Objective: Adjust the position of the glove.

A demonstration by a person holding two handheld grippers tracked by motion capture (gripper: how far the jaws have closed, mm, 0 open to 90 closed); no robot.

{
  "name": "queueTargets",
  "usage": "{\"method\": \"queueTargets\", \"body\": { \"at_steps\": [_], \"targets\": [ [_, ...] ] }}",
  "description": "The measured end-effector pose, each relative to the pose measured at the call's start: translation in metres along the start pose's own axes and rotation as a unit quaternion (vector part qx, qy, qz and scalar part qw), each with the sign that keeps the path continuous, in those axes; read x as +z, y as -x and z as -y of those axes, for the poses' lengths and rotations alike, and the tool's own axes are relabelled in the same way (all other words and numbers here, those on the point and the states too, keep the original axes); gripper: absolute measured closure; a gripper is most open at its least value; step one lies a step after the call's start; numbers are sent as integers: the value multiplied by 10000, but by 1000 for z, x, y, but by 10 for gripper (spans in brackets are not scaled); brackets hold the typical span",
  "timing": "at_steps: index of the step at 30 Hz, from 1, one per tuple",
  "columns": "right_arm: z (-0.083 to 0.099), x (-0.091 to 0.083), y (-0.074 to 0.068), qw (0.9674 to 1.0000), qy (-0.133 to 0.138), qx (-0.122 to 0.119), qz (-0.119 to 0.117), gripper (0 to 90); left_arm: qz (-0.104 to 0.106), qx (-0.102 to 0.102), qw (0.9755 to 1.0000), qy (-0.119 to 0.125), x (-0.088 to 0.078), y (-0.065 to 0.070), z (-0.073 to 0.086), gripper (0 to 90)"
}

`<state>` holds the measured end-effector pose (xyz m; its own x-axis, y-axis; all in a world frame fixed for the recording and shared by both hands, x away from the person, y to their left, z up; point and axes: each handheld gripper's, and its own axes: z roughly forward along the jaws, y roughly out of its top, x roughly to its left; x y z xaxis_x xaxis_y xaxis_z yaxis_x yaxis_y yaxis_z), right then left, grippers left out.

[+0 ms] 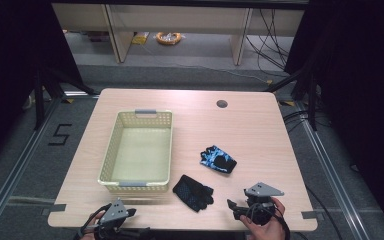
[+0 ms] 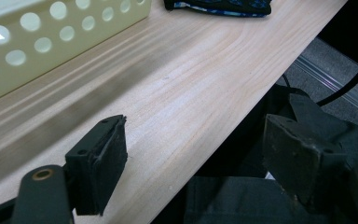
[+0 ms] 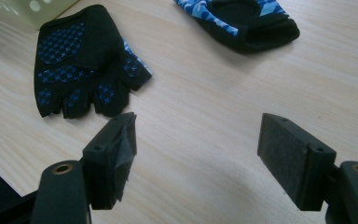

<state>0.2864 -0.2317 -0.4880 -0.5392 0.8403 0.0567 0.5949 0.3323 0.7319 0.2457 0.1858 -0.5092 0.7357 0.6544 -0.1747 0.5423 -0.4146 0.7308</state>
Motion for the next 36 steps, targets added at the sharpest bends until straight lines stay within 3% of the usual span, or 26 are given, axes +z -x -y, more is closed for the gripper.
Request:
{"method": "queueTargets", "body": {
  "at_steps": [2, 5, 6, 9, 10, 12, 15, 17, 18, 20, 24, 27, 32, 36],
  "targets": [
    [-1, 0, -2, 10000, -49, 67, -15, 289, -5, -8, 10000, 20, 1, 0, 0, 217],
    [-2, 1, -2, 10000, 1, -35, 62, 289, -5, 5, 10000, 0, 0, 0, 0, 217],
    [-3, 1, -4, 10000, -8, 75, 2, 290, -4, -8, 10000, 37, 1, 0, 0, 217],
    [-3, 3, -3, 9999, 3, -163, 4, 296, -3, -11, 10000, 22, 1, 0, 0, 217],
    [-3, 2, -7, 9999, -71, 96, -4, 296, -3, -2, 10000, 10, 0, 0, 0, 217],
    [-4, 2, -6, 10000, -45, -9, 33, 297, -12, 1, 10000, 7, 0, 0, 0, 217],
    [-5, 5, -6, 9999, -55, -58, -79, 308, -15, -91, 9999, 77, 1, 1, 0, 217],
    [-7, 7, -8, 9999, -15, -49, -162, 322, -12, -86, 9999, 78, 1, 1, 0, 217],
    [-8, 9, -9, 9997, 26, -152, -176, 335, -3, 24, 10000, -17, 0, 0, 0, 217],
    [-10, 11, -13, 9998, -32, -69, -207, 350, -6, 10, 10000, 3, 0, 0, -1, 217],
    [-16, 18, -18, 9990, -18, -259, -352, 383, 5, 12, 10000, -11, 0, 0, -1, 217],
    [-20, 23, -24, 9990, 10, -190, -414, 415, 14, 4, 10000, 11, 1, 0, 0, 217],
    [-27, 31, -28, 9980, 27, -350, -526, 441, -77, -12, 10000, 18, 3, 0, 0, 217],
    [-38, 45, -35, 9976, -37, -422, -551, 464, 19, -187, 9998, 83, 3, 3, 0, 217]
  ]
}}
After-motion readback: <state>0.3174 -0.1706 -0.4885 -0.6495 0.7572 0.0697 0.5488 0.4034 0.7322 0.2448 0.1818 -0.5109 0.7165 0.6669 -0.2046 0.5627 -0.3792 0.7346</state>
